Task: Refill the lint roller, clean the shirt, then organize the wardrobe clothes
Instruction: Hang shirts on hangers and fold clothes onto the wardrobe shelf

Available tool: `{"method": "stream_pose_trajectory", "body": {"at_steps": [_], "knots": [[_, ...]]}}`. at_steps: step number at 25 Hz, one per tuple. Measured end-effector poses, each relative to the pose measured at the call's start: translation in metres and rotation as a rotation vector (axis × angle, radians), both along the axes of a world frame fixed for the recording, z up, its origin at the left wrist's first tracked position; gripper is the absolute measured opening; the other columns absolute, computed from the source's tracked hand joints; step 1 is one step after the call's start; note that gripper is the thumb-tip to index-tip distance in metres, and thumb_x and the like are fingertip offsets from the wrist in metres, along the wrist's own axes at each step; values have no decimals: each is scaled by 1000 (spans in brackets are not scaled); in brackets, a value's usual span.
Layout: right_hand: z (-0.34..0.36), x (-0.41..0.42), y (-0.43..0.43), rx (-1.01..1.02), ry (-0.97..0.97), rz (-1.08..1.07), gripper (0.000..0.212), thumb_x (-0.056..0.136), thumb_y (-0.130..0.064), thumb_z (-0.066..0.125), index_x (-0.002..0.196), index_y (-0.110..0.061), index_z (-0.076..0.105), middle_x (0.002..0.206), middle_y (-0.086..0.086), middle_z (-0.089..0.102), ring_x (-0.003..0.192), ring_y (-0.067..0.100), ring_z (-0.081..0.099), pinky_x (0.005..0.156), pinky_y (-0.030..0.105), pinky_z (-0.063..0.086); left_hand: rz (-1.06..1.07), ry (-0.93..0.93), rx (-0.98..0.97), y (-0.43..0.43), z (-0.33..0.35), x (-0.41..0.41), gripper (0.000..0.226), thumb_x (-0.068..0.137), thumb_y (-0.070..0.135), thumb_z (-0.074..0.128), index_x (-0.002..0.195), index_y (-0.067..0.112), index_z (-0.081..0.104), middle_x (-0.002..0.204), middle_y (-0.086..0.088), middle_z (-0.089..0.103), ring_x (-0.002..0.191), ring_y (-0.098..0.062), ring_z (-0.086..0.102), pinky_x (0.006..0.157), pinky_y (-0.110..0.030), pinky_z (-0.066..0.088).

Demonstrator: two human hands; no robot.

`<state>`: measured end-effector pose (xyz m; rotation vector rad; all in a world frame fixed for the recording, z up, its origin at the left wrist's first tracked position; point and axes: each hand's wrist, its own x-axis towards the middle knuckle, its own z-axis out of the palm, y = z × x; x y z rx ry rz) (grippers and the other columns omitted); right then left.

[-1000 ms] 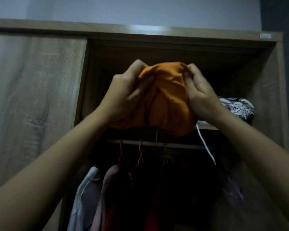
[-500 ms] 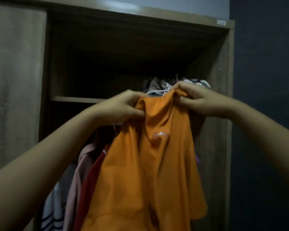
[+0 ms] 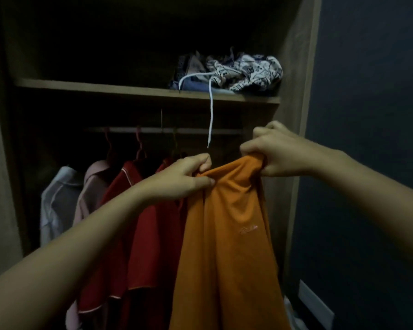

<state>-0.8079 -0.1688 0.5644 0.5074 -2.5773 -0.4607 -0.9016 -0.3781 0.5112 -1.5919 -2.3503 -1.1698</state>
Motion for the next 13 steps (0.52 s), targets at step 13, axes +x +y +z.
{"method": "stream_pose_trajectory", "body": {"at_steps": [13], "knots": [[-9, -1, 40, 542, 378, -55, 11, 81, -27, 56, 74, -24, 64, 72, -2, 66, 70, 22, 58, 57, 28, 40, 150, 479, -251, -18, -100, -16, 55, 81, 77, 20, 94, 38, 55, 62, 13, 51, 56, -5, 55, 52, -19, 37]]}}
